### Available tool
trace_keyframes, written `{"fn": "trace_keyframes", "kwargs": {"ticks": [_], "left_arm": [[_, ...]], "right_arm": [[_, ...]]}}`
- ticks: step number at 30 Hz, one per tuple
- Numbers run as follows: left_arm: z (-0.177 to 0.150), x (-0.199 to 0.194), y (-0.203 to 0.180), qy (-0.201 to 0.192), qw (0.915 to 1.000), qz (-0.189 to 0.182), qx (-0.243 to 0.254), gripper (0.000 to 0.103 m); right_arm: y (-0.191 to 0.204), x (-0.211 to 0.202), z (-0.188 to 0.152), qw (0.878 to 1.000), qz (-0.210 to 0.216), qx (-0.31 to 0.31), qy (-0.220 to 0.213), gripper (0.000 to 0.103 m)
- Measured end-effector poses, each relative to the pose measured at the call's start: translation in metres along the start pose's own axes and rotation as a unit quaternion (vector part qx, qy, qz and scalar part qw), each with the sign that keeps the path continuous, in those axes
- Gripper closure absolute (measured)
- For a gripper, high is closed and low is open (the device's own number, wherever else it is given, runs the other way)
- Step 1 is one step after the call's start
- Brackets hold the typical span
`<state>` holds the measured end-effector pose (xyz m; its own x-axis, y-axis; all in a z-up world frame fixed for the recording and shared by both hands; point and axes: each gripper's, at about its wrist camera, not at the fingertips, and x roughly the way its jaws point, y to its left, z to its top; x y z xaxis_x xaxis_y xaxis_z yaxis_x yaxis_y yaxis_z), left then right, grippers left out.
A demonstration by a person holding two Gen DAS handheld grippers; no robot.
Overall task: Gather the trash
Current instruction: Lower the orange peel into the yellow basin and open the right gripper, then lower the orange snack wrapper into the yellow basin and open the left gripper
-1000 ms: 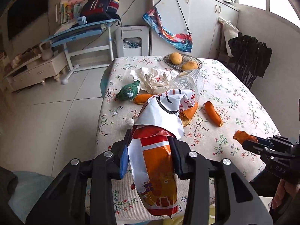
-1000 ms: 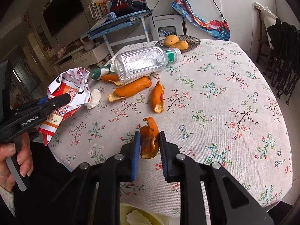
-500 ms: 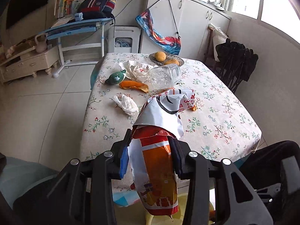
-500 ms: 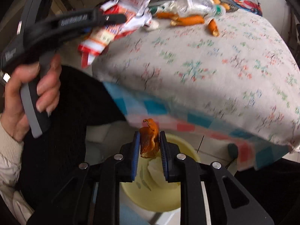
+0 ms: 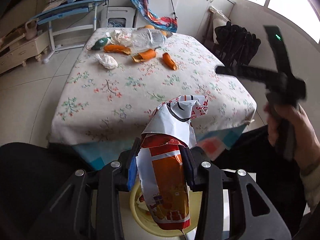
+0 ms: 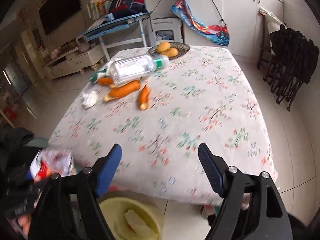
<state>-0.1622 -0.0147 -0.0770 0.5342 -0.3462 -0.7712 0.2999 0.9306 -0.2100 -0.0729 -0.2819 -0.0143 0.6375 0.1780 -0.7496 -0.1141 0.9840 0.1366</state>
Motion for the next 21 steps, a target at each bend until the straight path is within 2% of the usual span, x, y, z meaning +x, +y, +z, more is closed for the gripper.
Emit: {"fn": "trace_keyframes", "kwargs": {"ticks": [2,6,9,12,16,21], "left_arm": [[-0.006,0.002,-0.010,0.009,0.9998,0.002,0.016,0.066],[-0.009,-0.001,-0.019,-0.001,0.9996,-0.008,0.027,0.065],[-0.010,0.002,-0.018,0.002,0.9997,-0.009,0.023,0.065],[-0.009,0.003,-0.017,0.004,0.9997,-0.011,0.020,0.065],[-0.008,0.007,-0.021,0.007,0.9995,-0.011,0.028,0.065],[-0.007,0.010,-0.027,0.008,0.9989,-0.007,0.047,0.064]], "right_arm": [[-0.013,0.029,0.020,1.000,-0.019,0.010,0.008,0.023],[-0.031,0.072,0.035,0.998,-0.048,0.021,0.029,0.023],[-0.037,0.100,0.046,0.996,-0.074,0.015,0.049,0.016],[-0.040,0.105,0.061,0.996,-0.080,0.016,0.034,0.011],[-0.040,0.123,0.071,0.995,-0.083,0.002,0.057,0.007],[-0.034,0.126,0.072,0.994,-0.096,0.018,0.050,0.007]]}}
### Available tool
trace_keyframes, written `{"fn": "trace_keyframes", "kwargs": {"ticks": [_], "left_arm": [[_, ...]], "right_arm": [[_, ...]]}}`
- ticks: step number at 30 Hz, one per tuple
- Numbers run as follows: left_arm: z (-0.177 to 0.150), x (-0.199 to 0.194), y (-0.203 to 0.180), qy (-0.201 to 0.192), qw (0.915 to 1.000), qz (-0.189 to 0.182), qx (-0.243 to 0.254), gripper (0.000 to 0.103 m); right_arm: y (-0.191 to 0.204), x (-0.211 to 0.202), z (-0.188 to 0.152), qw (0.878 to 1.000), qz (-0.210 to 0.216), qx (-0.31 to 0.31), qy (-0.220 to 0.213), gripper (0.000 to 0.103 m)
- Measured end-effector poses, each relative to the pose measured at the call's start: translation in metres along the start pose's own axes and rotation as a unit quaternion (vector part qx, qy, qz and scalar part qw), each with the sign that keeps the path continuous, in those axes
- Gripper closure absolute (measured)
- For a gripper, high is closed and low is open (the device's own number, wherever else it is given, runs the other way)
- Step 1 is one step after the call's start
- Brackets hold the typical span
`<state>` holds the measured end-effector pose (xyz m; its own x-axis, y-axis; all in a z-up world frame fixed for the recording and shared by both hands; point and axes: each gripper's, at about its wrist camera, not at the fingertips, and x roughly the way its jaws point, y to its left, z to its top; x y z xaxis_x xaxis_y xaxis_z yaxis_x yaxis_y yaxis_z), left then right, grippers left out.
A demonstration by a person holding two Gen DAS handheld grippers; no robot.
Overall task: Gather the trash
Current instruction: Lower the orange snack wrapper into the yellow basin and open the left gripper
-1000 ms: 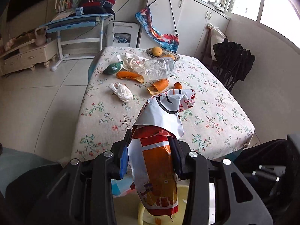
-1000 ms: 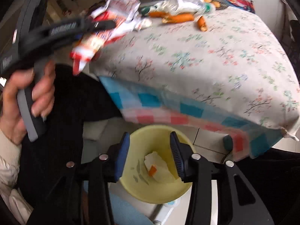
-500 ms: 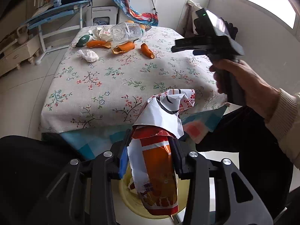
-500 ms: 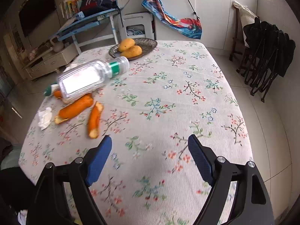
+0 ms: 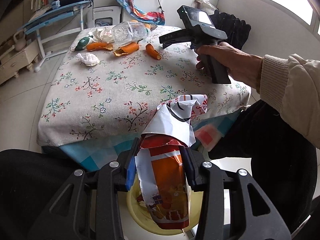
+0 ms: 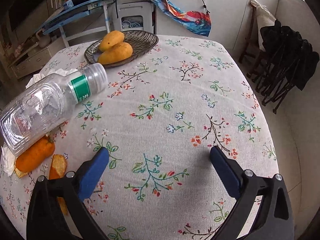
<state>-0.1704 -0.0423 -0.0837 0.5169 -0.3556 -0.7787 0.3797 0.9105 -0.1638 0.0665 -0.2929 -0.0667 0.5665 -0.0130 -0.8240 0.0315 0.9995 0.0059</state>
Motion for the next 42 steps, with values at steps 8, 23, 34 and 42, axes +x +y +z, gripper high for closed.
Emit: {"fn": "trace_keyframes", "kwargs": {"ticks": [8,23,34,42], "left_arm": [[0.000,-0.009,0.007,-0.012,0.9999,-0.010,-0.006,0.064],[0.004,-0.018,0.014,-0.041,0.9989,-0.019,-0.009,0.064],[0.008,-0.016,0.027,-0.042,0.9978,-0.035,-0.038,0.064],[-0.009,0.020,-0.008,0.061,0.9972,-0.020,0.039,0.064]], "right_arm": [[0.001,-0.001,0.000,1.000,-0.002,0.007,0.001,0.007],[0.001,0.000,0.001,1.000,-0.002,0.007,0.001,0.007],[0.001,0.000,0.002,1.000,-0.002,0.008,0.001,0.007],[0.001,0.000,0.001,1.000,-0.002,0.007,0.001,0.007]]}}
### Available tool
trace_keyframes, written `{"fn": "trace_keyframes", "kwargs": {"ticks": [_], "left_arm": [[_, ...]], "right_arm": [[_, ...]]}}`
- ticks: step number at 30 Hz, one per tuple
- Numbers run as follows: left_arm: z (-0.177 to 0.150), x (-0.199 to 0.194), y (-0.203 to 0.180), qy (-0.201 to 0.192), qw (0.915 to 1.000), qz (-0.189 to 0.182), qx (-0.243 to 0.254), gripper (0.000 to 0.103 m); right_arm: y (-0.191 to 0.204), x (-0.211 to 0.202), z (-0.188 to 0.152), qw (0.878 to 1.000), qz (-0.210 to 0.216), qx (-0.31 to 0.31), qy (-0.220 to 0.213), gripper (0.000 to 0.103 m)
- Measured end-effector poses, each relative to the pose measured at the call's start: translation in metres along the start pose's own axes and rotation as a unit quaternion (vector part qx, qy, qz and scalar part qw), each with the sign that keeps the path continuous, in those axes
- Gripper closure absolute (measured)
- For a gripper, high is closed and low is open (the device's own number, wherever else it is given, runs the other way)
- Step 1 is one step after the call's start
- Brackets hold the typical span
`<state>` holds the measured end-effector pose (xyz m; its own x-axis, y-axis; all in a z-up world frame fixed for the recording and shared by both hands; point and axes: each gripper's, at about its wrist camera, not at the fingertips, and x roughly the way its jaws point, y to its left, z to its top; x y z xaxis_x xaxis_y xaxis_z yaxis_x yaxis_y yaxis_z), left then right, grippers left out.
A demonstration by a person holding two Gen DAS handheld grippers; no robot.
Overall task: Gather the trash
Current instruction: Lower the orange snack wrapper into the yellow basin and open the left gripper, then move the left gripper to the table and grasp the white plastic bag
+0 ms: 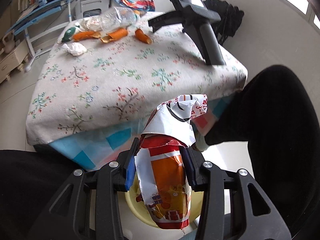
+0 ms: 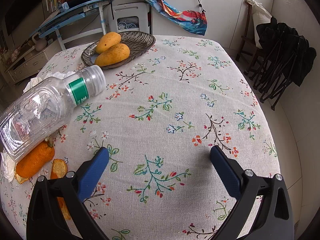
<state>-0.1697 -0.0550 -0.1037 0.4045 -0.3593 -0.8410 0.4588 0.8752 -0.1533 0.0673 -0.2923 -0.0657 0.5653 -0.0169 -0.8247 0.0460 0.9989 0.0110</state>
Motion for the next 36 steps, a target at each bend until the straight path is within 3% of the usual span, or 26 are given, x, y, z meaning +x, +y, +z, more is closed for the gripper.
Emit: {"fn": "trace_keyframes", "kwargs": {"ticks": [6,14,23,26,29,31,33,36], "left_arm": [[-0.013,0.034,-0.021,0.080,0.9959,0.016,0.039,0.064],[-0.027,0.088,-0.011,0.209,0.9769,0.036,0.028,0.063],[-0.039,0.112,-0.006,0.276,0.9607,0.030,0.004,0.053],[-0.036,0.096,-0.008,0.243,0.9690,0.042,0.016,0.052],[-0.022,0.060,-0.006,0.154,0.9876,0.029,0.009,0.049],[-0.013,0.036,-0.002,0.094,0.9952,0.026,-0.006,0.038],[-0.004,0.018,0.003,0.039,0.9984,0.035,-0.022,0.034],[0.014,-0.007,0.019,-0.030,0.9966,0.049,-0.058,0.032]], "right_arm": [[0.000,0.000,0.000,1.000,0.000,0.000,0.000,0.007],[0.000,0.000,0.000,1.000,0.000,0.000,0.000,0.007],[0.000,0.000,0.001,1.000,0.000,0.000,0.000,0.007],[0.000,0.001,0.001,1.000,0.000,0.000,0.000,0.007],[0.000,0.000,0.000,1.000,0.000,0.000,0.000,0.007],[0.000,0.001,0.001,1.000,0.000,0.000,0.000,0.007],[0.000,0.000,0.000,1.000,0.000,0.000,0.000,0.007],[0.000,0.001,0.001,1.000,0.000,0.000,0.000,0.007]]}}
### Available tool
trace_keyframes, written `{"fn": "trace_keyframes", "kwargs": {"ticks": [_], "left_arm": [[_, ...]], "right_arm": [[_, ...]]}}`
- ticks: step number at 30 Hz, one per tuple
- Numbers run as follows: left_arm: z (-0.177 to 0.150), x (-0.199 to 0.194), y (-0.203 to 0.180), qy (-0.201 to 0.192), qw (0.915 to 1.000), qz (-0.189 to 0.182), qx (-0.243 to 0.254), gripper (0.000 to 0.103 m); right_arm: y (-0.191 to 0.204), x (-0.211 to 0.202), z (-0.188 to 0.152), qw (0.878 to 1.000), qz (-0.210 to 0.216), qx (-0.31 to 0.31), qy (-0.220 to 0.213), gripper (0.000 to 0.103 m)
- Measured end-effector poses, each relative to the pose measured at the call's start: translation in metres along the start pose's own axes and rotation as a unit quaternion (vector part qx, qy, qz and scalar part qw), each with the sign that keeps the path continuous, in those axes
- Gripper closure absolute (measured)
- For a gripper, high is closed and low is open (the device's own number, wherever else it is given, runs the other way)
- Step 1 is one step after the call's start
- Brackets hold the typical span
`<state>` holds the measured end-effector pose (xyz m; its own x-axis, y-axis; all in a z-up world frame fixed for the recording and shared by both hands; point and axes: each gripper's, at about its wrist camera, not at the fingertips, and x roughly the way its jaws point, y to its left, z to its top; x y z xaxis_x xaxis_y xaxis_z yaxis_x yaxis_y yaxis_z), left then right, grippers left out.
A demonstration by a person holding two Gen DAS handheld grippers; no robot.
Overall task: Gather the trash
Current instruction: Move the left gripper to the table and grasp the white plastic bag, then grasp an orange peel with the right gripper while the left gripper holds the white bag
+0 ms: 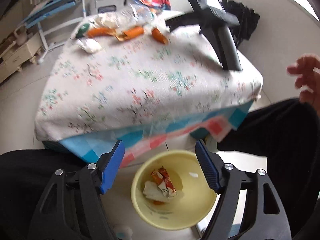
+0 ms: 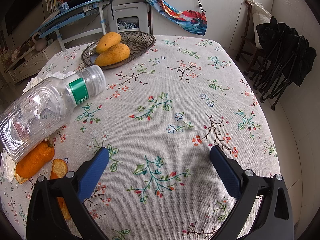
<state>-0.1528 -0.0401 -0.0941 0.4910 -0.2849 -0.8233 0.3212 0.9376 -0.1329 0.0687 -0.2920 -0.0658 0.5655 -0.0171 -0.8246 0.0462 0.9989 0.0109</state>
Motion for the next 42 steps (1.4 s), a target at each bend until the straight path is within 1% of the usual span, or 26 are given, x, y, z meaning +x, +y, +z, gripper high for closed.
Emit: {"fn": "trace_keyframes", "kwargs": {"ticks": [3,5,8,10,12,15,18,22,24,26,27,29,30,31,32,33,34,35,36,37,38,39,41,42], "left_arm": [[0.026,-0.016,0.026,-0.057,0.9969,0.032,-0.043,0.027],[0.046,-0.019,0.046,-0.080,0.9930,0.050,-0.071,0.027],[0.082,-0.011,0.074,-0.083,0.9886,0.072,-0.103,0.026],[0.100,0.002,0.087,-0.088,0.9856,0.092,-0.111,0.026],[0.116,0.019,0.098,-0.082,0.9835,0.109,-0.118,0.026],[0.138,0.045,0.113,-0.065,0.9815,0.115,-0.139,0.027],[0.157,0.064,0.118,-0.060,0.9800,0.126,-0.142,0.027],[0.169,0.088,0.121,-0.034,0.9808,0.142,-0.129,0.027],[0.171,0.098,0.123,-0.017,0.9810,0.141,-0.133,0.027],[0.173,0.106,0.125,-0.008,0.9809,0.139,-0.136,0.029],[0.175,0.108,0.121,-0.012,0.9816,0.143,-0.126,0.033],[0.176,0.111,0.111,-0.012,0.9851,0.137,-0.103,0.050],[0.176,0.111,0.107,-0.012,0.9867,0.132,-0.094,0.067],[0.176,0.112,0.104,-0.012,0.9879,0.129,-0.085,0.077],[0.175,0.111,0.102,-0.013,0.9885,0.128,-0.079,0.078],[0.174,0.110,0.101,-0.015,0.9889,0.125,-0.079,0.080],[0.173,0.108,0.102,-0.019,0.9891,0.119,-0.084,0.080],[0.171,0.104,0.104,-0.023,0.9891,0.113,-0.092,0.080],[0.170,0.100,0.106,-0.028,0.9889,0.106,-0.100,0.080],[0.169,0.096,0.109,-0.035,0.9884,0.100,-0.109,0.080],[0.168,0.091,0.110,-0.042,0.9879,0.093,-0.117,0.080],[0.166,0.087,0.112,-0.048,0.9875,0.087,-0.122,0.080],[0.165,0.081,0.114,-0.060,0.9866,0.079,-0.130,0.080],[0.164,0.078,0.114,-0.065,0.9863,0.077,-0.130,0.080]], "right_arm": [[0.000,-0.001,-0.001,1.000,0.000,0.000,0.000,0.007],[0.000,-0.001,-0.001,1.000,0.000,0.000,0.000,0.007],[0.000,-0.001,-0.001,1.000,0.000,0.000,0.000,0.007],[0.000,-0.001,-0.001,1.000,0.000,0.000,0.000,0.007],[0.000,0.000,-0.001,1.000,0.000,0.000,0.000,0.007],[0.000,-0.001,-0.001,1.000,0.000,0.000,0.000,0.007],[0.000,0.000,0.000,1.000,0.000,0.000,0.000,0.007],[0.000,0.000,0.000,1.000,0.000,0.000,0.000,0.007],[0.000,0.000,-0.001,1.000,0.000,0.001,0.000,0.007],[0.001,0.001,0.001,1.000,-0.002,0.001,0.000,0.007],[0.001,0.001,0.001,1.000,-0.002,0.002,0.000,0.007],[0.001,0.003,0.003,1.000,-0.003,0.002,0.000,0.007],[0.001,0.003,0.003,1.000,-0.001,0.002,0.000,0.007],[0.000,0.002,0.004,1.000,0.004,-0.006,0.005,0.007],[0.000,0.002,0.005,0.999,0.017,-0.023,0.018,0.007],[-0.003,0.000,0.003,0.999,0.027,-0.024,0.022,0.007],[-0.009,-0.005,-0.001,0.999,0.039,-0.007,0.017,0.007],[-0.014,-0.011,-0.005,0.998,0.065,0.014,0.012,0.007],[-0.017,-0.018,-0.010,0.994,0.104,0.029,0.008,0.007],[-0.015,-0.026,-0.014,0.991,0.127,0.029,0.001,0.007],[-0.009,-0.035,-0.018,0.991,0.134,0.014,-0.014,0.007],[0.001,-0.044,-0.021,0.990,0.138,-0.016,-0.028,0.007],[0.024,-0.052,-0.024,0.986,0.149,-0.067,-0.035,0.007],[0.035,-0.054,-0.026,0.985,0.146,-0.085,-0.037,0.007]]}}
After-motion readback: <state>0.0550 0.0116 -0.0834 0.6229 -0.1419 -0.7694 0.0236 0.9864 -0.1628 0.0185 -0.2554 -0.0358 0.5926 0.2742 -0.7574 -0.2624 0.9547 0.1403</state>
